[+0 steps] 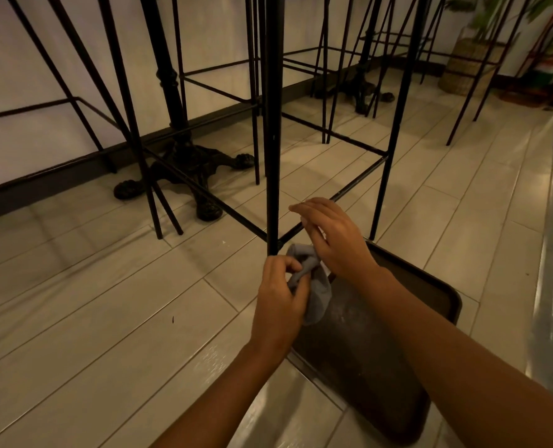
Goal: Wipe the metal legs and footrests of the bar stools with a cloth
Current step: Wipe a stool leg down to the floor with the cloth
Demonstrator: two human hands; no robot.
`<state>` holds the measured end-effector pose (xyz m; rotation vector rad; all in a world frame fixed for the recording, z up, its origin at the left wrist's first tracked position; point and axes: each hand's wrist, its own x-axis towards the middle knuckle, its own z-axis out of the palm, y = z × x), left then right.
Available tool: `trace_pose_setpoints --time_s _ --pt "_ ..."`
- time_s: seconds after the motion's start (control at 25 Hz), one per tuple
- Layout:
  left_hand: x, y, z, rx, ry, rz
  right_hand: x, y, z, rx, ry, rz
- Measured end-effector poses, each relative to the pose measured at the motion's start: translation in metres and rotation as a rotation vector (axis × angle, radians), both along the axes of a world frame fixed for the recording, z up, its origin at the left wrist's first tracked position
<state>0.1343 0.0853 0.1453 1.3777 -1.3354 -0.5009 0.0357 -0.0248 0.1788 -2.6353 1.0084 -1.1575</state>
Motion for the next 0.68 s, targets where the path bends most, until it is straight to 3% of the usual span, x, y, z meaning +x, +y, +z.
trace_pose_setpoints --time_s 0.4,0.68 --pt "-0.021 -0.026 0.049 -0.013 0.122 0.064 -0.002 0.005 0.003 0.309 -0.508 0.008" --pt "-0.029 -0.037 0.071 -0.003 0.231 0.029 -0.004 0.016 -0.001 0.359 -0.544 0.086"
